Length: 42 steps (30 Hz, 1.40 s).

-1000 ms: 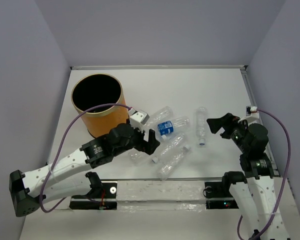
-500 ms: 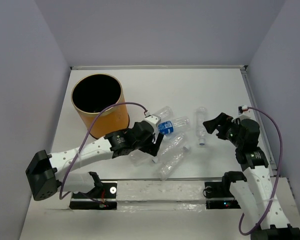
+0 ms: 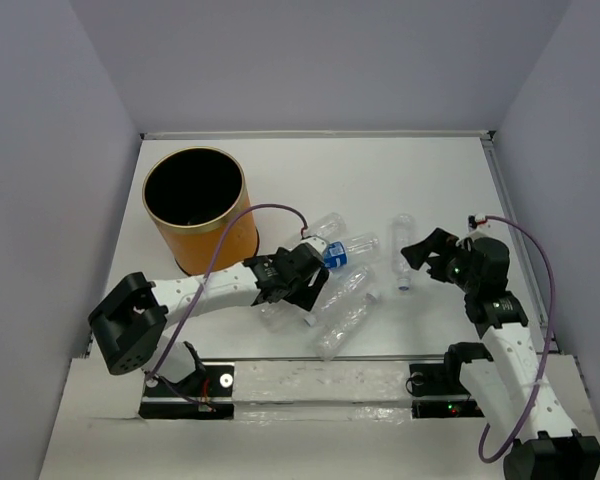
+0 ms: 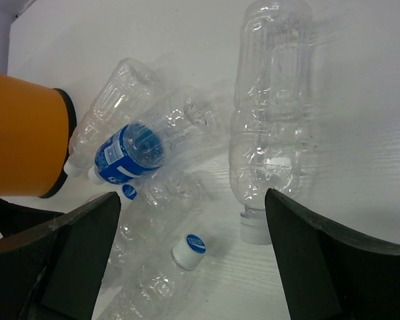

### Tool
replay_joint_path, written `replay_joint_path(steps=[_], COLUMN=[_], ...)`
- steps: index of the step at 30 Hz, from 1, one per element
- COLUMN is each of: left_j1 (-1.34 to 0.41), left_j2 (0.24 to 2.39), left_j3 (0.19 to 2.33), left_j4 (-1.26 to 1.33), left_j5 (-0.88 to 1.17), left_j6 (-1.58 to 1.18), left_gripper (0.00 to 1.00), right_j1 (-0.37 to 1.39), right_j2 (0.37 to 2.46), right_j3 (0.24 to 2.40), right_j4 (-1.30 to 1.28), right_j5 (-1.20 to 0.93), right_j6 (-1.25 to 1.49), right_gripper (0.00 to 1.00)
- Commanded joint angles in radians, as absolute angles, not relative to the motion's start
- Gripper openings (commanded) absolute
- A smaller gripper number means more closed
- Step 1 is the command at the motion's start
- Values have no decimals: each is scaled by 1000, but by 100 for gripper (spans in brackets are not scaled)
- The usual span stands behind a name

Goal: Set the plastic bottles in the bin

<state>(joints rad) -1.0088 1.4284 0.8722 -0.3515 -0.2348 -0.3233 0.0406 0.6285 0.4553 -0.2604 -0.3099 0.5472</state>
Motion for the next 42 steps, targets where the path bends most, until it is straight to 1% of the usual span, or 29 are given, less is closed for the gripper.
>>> replay_joint_path(steps=[1, 3, 4, 7, 8, 11, 14, 15, 18, 19, 20, 22, 23, 24, 25, 27, 28, 31, 32, 33, 35, 39, 40, 42], left_j1=[-982, -980, -979, -977, -977, -976, -976, -974, -974, -974, -974, -974, -974, -974, -974, -974, -974, -974, -974, -974, -974, -973, -973, -969], left_j2=[1457, 1479, 1486, 1519, 1525, 1548, 1557, 1552, 1542, 1537, 1525, 1510, 1493, 1480, 1468, 1416, 1399, 1321, 1281, 1263, 1229, 1141, 1128, 1082], left_j3=[919, 925, 928, 936, 937, 942, 939, 931, 925, 920, 916, 908, 907, 907, 905, 905, 910, 922, 926, 931, 948, 1000, 1034, 1075], left_j4=[-342, -342, -342, -342, -342, -345, -354, -354, -357, -357, -360, -365, -374, -379, -383, -391, -396, -425, -433, -437, -455, -485, -488, -480], left_j5=[-273, -268, -264, -262, -259, -250, -252, -242, -232, -223, -218, -207, -203, -199, -198, -180, -167, -149, -143, -137, -124, -115, -106, -132], left_j6=[-308, -308, -308, -304, -302, -301, -304, -308, -314, -314, -316, -319, -321, -322, -324, -324, -324, -333, -334, -337, -345, -345, -341, -339], left_gripper=[84, 82, 82, 81, 81, 77, 70, 64, 56, 49, 46, 40, 34, 33, 30, 27, 26, 25, 22, 22, 20, 19, 19, 19], right_j1=[37, 46, 46, 46, 46, 55, 67, 81, 81, 81, 81, 81, 81, 81, 81, 81, 81, 90, 91, 91, 91, 91, 91, 91], right_j2=[719, 793, 874, 995, 1068, 1172, 1276, 1337, 1408, 1451, 1468, 1514, 1523, 1531, 1546, 1560, 1563, 1536, 1520, 1482, 1435, 1301, 1239, 1166], right_j3=[459, 480, 515, 580, 590, 632, 686, 730, 765, 776, 784, 801, 804, 804, 808, 816, 818, 812, 802, 798, 775, 739, 732, 712], right_j4=[-146, -134, -127, -92, -74, -43, -18, -12, -11, -12, -11, -12, -8, 21, 25, 23, 23, 23, 23, 23, 18, -15, -31, -34], right_j5=[-220, -166, -131, -138, -146, -156, -163, -137, -129, -109, -101, -94, -91, -86, -83, -81, -74, -63, -55, -51, -38, -32, -40, -58], right_j6=[545, 519, 509, 483, 479, 468, 463, 460, 454, 453, 451, 449, 451, 451, 451, 446, 448, 457, 457, 457, 459, 460, 460, 465], right_gripper=[94, 95, 97, 99, 99, 100, 100, 100, 100, 99, 98, 95, 92, 90, 87, 80, 70, 56, 49, 47, 42, 42, 42, 42])
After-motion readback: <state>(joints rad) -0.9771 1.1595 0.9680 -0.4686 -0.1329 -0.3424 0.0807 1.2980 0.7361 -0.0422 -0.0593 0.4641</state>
